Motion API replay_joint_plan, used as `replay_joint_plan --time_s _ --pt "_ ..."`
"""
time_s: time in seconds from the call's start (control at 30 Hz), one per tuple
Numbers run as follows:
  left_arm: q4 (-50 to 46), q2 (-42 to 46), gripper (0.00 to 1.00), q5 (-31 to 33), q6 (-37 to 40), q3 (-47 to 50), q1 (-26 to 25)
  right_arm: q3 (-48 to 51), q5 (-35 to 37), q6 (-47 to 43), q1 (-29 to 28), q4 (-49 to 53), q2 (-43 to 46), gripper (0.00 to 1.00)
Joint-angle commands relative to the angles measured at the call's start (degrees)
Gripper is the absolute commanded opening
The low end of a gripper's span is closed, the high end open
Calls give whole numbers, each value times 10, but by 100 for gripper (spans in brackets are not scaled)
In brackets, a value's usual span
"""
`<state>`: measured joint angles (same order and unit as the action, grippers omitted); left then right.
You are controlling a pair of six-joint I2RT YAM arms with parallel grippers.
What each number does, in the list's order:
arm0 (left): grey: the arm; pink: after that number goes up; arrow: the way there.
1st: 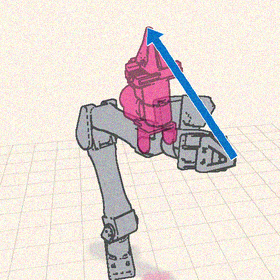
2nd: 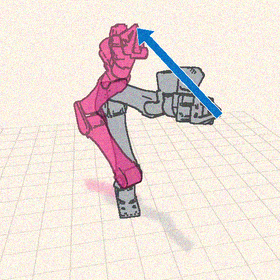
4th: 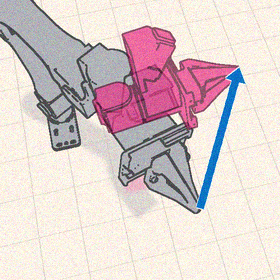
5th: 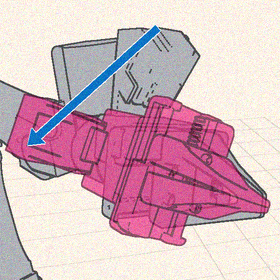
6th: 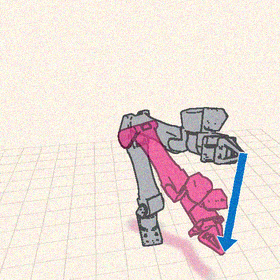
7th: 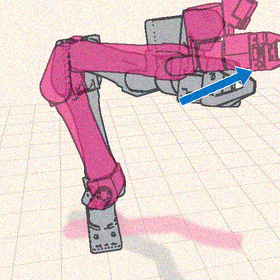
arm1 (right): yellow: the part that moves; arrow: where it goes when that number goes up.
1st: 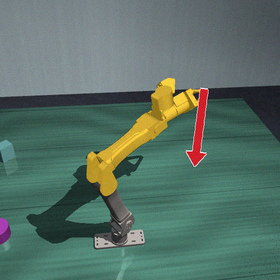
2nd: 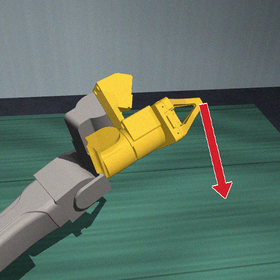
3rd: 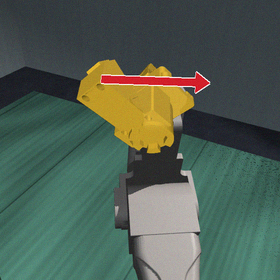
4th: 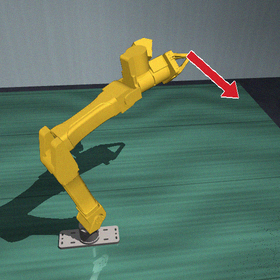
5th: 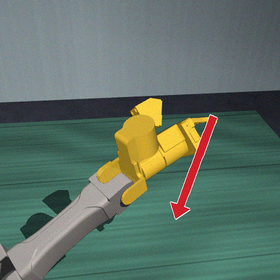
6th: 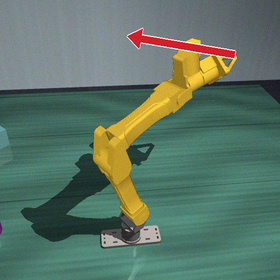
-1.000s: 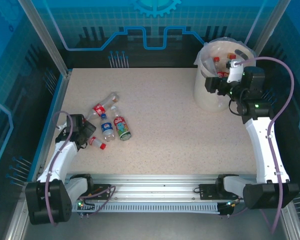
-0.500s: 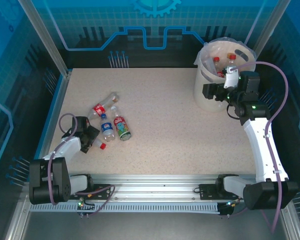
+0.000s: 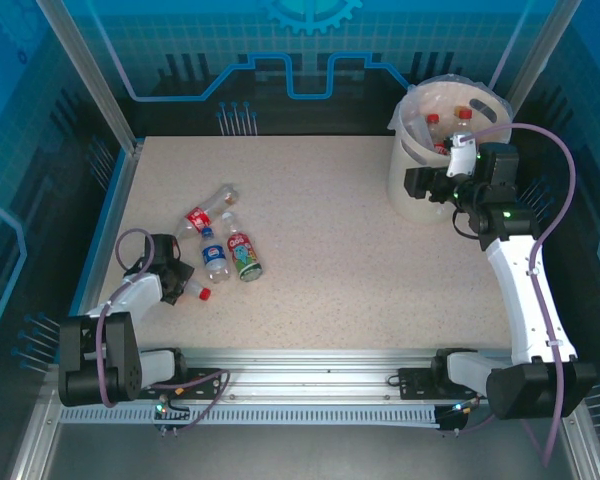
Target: Put the plastic bottles in the bin
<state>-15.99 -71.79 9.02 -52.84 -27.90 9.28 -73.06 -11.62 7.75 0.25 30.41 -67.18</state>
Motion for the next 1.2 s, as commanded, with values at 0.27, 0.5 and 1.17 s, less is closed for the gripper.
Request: replay_joint_plan --time_s 0.27,0.5,1.17 --pt "-40 109 50 -38 46 -15 -1 -1 -43 17 -24 10 -5 86" --pt "-103 187 45 -100 125 -104 -4 0 -52 34 -73 14 11 85" --pt "193 34 51 -426 284 -212 -309 33 -162 202 -263 -211 -93 85"
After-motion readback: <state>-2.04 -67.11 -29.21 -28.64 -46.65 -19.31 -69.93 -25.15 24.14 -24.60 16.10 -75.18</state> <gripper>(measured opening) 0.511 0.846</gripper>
